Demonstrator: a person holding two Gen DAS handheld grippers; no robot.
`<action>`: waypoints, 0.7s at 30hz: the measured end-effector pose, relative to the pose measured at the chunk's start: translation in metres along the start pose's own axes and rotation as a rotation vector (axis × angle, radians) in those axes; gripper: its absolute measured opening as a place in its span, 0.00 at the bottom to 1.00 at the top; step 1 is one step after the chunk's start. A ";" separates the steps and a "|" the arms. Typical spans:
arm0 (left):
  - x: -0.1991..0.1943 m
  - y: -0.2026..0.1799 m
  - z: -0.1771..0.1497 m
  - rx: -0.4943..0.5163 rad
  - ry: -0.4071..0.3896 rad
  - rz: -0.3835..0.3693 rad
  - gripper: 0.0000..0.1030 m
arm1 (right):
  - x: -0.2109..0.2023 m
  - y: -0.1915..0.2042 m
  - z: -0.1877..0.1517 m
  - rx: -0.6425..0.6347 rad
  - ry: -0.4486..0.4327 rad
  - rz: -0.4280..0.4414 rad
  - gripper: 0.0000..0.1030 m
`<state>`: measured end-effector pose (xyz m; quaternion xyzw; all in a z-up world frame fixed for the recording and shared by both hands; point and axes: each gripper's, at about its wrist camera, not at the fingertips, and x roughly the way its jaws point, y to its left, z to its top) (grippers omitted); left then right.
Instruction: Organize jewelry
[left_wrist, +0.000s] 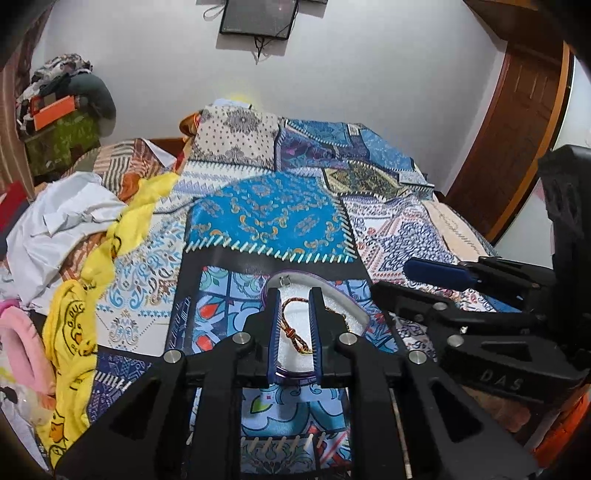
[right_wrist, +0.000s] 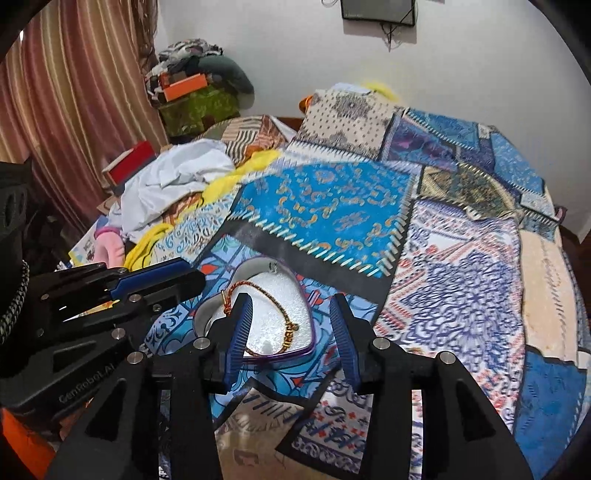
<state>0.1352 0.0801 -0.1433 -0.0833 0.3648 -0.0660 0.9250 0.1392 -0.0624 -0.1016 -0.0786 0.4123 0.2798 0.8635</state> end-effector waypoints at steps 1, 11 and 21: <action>-0.003 -0.002 0.001 0.004 -0.008 0.004 0.18 | -0.005 0.000 0.000 -0.001 -0.012 -0.006 0.39; -0.044 -0.031 0.014 0.057 -0.106 0.023 0.32 | -0.057 -0.011 0.003 -0.003 -0.141 -0.064 0.39; -0.047 -0.070 0.019 0.105 -0.118 -0.006 0.47 | -0.094 -0.052 -0.014 0.047 -0.206 -0.169 0.46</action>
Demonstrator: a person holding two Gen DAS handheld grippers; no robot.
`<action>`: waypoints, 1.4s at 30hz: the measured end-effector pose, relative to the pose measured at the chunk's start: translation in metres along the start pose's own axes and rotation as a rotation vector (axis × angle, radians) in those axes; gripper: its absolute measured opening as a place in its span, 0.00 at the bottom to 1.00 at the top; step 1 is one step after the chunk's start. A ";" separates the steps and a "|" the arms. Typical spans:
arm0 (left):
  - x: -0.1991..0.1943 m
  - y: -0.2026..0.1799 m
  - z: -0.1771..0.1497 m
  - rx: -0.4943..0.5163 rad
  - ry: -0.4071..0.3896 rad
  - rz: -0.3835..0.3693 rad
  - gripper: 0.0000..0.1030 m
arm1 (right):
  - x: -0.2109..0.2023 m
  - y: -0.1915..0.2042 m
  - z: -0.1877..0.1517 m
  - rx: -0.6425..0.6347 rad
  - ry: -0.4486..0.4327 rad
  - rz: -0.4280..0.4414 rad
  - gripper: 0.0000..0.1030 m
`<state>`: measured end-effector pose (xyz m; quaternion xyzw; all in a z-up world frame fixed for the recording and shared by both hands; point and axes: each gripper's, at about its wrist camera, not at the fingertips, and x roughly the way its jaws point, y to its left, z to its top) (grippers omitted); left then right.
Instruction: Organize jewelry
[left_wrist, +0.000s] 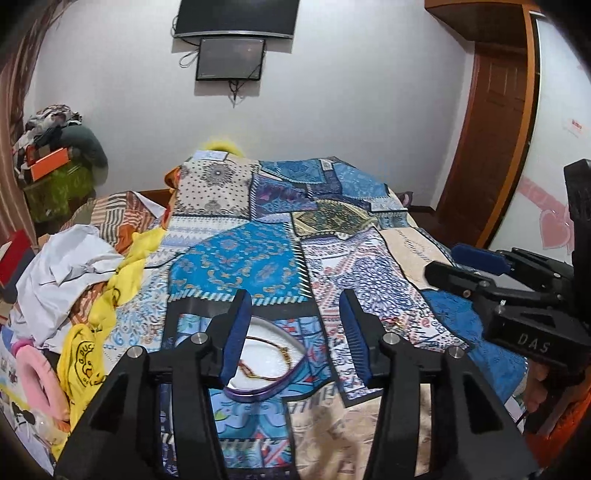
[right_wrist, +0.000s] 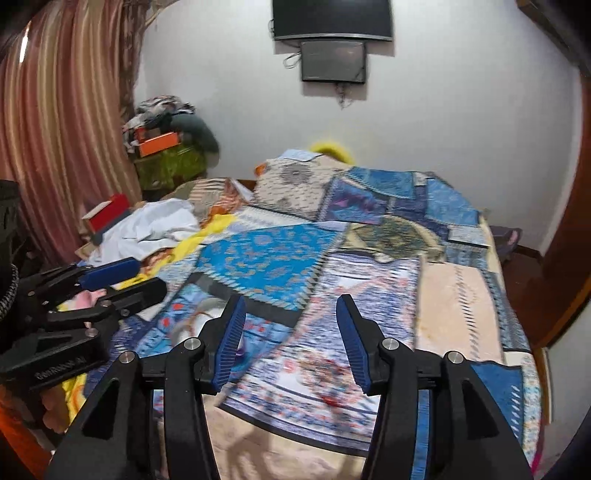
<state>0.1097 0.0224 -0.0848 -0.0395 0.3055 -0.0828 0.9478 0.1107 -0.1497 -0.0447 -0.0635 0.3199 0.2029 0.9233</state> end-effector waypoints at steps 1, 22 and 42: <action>0.002 -0.002 0.000 0.001 0.005 -0.003 0.48 | -0.002 -0.005 -0.002 0.003 0.001 -0.010 0.46; 0.098 -0.062 -0.040 0.070 0.262 -0.110 0.48 | 0.022 -0.082 -0.055 0.108 0.162 -0.058 0.46; 0.139 -0.075 -0.048 0.041 0.307 -0.171 0.30 | 0.041 -0.088 -0.068 0.128 0.223 0.015 0.46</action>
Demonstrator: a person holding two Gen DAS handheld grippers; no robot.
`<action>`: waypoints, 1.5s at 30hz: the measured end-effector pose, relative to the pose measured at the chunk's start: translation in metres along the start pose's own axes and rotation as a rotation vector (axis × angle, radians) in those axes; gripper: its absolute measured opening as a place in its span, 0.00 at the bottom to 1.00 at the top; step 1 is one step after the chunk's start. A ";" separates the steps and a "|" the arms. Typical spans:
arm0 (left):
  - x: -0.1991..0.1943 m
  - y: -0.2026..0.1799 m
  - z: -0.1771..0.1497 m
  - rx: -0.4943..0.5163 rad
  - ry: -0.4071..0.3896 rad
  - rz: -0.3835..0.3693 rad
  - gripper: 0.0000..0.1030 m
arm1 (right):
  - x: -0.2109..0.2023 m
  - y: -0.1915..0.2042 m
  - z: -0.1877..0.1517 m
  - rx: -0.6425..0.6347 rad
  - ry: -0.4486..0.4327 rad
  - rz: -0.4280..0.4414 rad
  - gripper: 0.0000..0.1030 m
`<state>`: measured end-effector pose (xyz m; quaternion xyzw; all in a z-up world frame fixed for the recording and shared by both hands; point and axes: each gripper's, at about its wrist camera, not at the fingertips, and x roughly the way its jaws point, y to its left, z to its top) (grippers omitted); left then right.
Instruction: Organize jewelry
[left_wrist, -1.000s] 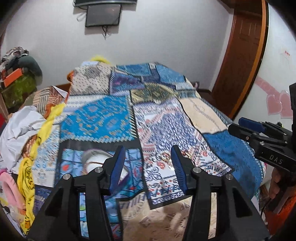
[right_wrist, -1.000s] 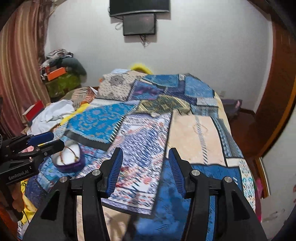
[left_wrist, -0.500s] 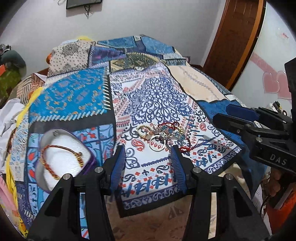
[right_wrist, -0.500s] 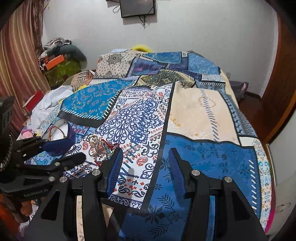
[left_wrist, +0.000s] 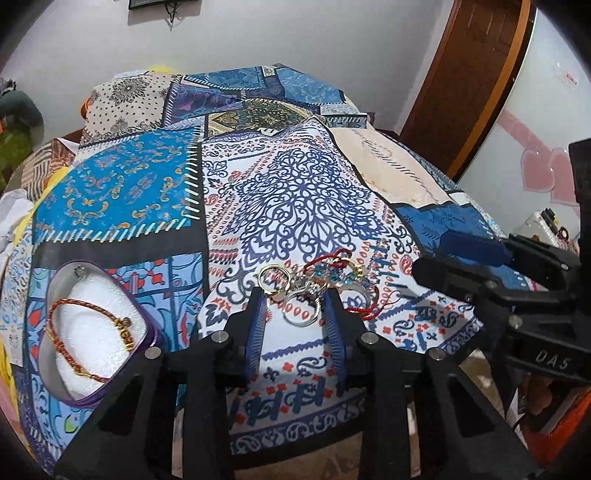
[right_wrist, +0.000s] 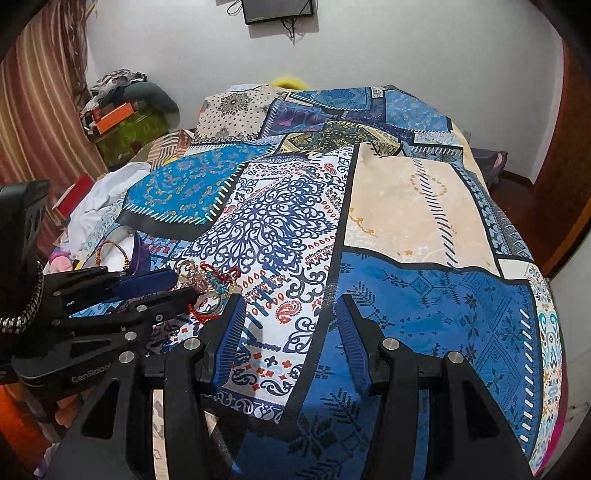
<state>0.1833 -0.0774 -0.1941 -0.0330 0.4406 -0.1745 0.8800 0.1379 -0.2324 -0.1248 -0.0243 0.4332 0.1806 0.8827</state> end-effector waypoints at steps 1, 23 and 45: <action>0.001 0.000 0.001 -0.005 -0.001 -0.007 0.30 | 0.001 0.001 0.000 -0.001 0.000 0.000 0.46; -0.066 0.017 -0.013 0.010 -0.119 0.058 0.24 | 0.000 0.040 0.011 -0.056 -0.002 0.061 0.46; -0.098 0.079 -0.031 -0.097 -0.203 0.102 0.24 | 0.058 0.092 0.020 -0.128 0.142 0.052 0.22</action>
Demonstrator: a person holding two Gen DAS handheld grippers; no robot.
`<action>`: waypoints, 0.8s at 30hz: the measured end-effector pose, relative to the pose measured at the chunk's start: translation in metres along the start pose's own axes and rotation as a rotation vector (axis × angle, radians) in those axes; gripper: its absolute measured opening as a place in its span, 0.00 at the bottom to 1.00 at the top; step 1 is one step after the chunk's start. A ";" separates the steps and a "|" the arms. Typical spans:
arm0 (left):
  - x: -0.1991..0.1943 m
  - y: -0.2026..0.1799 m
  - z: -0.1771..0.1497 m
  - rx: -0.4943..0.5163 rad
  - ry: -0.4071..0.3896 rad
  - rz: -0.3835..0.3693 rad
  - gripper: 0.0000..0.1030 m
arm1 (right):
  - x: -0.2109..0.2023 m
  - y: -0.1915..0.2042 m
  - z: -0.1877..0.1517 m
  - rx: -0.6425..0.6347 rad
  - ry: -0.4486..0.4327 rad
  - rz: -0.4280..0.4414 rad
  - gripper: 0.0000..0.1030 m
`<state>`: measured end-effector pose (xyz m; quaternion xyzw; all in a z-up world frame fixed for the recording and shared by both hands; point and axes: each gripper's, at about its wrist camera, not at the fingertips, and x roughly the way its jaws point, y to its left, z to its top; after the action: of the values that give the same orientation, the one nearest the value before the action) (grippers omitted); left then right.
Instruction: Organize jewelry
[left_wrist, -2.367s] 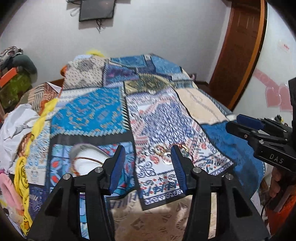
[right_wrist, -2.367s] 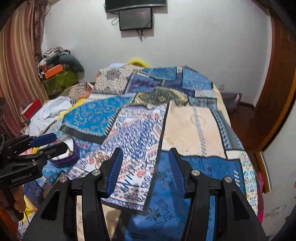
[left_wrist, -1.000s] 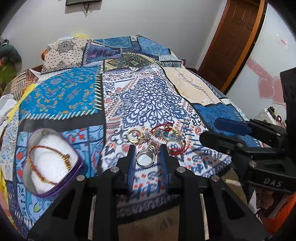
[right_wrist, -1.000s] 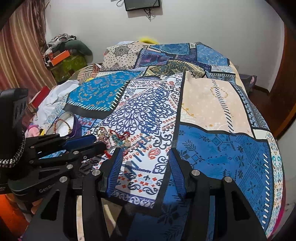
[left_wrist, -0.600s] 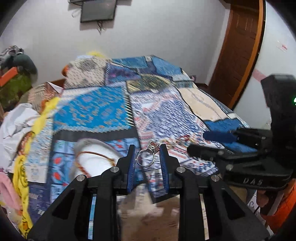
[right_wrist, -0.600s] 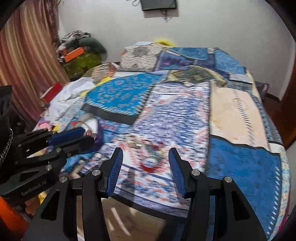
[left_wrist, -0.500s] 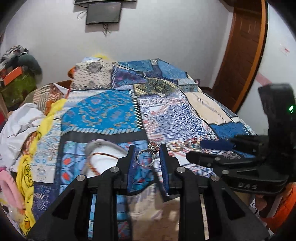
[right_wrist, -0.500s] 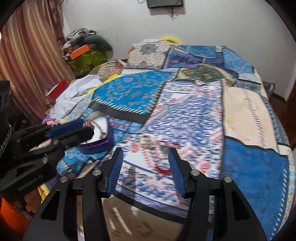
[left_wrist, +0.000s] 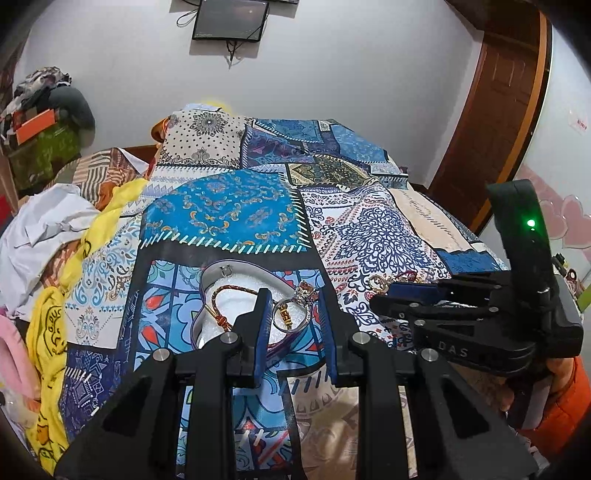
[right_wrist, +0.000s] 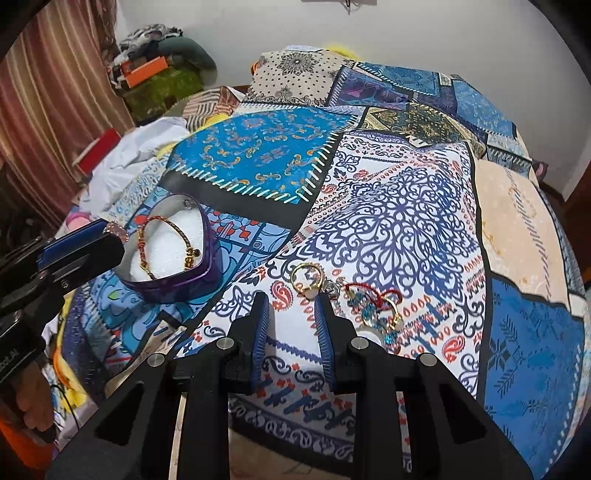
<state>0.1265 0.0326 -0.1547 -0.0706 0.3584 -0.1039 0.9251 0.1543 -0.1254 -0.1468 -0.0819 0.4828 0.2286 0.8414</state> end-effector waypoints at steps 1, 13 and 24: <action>0.000 0.000 -0.001 -0.002 -0.001 -0.002 0.24 | 0.001 0.001 0.001 -0.005 0.003 -0.012 0.22; -0.003 0.012 -0.007 -0.021 -0.005 0.000 0.24 | 0.009 0.013 0.007 -0.068 -0.012 -0.109 0.17; -0.029 0.030 -0.004 -0.038 -0.047 0.059 0.24 | -0.023 0.026 0.011 -0.034 -0.085 -0.045 0.17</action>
<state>0.1070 0.0684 -0.1449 -0.0798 0.3404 -0.0680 0.9344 0.1407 -0.1054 -0.1192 -0.0972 0.4406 0.2212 0.8645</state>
